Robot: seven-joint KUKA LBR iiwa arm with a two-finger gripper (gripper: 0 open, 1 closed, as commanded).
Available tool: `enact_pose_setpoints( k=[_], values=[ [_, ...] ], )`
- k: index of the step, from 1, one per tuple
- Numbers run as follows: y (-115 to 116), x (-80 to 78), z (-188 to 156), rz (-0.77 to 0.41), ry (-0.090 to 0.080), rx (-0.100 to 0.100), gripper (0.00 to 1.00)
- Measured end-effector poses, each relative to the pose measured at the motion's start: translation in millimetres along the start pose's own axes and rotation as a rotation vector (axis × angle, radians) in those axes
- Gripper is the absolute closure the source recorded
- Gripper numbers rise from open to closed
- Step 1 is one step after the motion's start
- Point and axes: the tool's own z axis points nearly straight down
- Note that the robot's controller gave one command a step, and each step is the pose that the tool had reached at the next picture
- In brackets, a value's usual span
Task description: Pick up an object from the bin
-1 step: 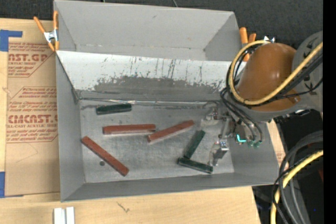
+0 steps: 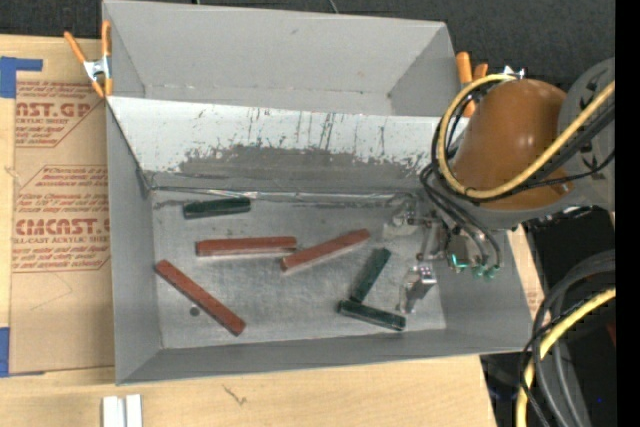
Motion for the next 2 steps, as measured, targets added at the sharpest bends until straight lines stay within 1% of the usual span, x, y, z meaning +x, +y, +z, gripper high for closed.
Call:
enact_pose_setpoints(
  k=[1, 2],
  values=[
    [-6.6, -73.3, 97.8, -0.164, -0.011, -0.007, 1.0],
    [-9.7, -75.4, 100.2, -0.164, -0.028, 0.001, 0.0]
  ],
)
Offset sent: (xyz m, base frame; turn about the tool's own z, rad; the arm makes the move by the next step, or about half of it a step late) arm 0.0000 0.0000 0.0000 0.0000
